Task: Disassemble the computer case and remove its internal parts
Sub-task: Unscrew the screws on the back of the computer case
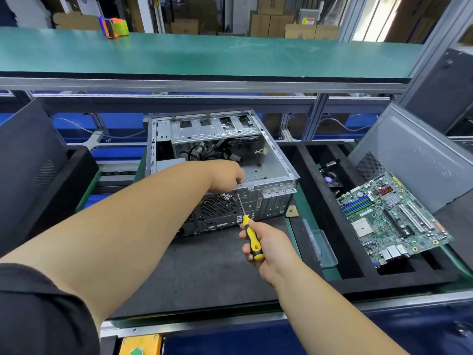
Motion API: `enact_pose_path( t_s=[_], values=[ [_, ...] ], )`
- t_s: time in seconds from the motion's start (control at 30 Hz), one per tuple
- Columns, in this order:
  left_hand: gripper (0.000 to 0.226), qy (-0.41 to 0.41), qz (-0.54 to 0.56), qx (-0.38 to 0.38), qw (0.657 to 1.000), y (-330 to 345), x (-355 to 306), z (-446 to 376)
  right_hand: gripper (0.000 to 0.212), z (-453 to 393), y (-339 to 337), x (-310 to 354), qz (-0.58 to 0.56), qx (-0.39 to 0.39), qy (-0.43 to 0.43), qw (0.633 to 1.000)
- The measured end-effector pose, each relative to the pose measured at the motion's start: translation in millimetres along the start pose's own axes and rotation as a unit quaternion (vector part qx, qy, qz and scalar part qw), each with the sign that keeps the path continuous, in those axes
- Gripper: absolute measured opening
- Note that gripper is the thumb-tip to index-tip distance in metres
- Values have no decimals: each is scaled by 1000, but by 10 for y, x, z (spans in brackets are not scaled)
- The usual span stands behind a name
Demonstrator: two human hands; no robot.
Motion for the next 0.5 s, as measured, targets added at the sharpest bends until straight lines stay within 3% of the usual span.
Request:
enact_pose_path(
  t_s=[0.2, 0.33, 0.4, 0.5],
  values=[
    [25, 8, 10, -16, 1000, 14, 2, 17, 9, -30, -13, 40, 19, -18, -56, 998],
    [24, 10, 4, -18, 1000, 27, -11, 32, 13, 3, -45, 95, 82, -60, -120, 988],
    [23, 11, -1, -19, 1000, 25, -25, 38, 15, 64, -74, 177, 184, -113, -167, 962],
    [26, 18, -15, -23, 999, 11, -43, 57, 16, 159, -38, 286, 362, -170, -237, 885]
  ],
)
Point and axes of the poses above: each hand's wrist, its own z-axis away from the middle knuckle, its own y-axis out of the palm, x = y × z, the point moved 7 cm from there along -z, towards the middle knuckle, and after that the axes turned 6 degrees about y, right-handed, at the moved point
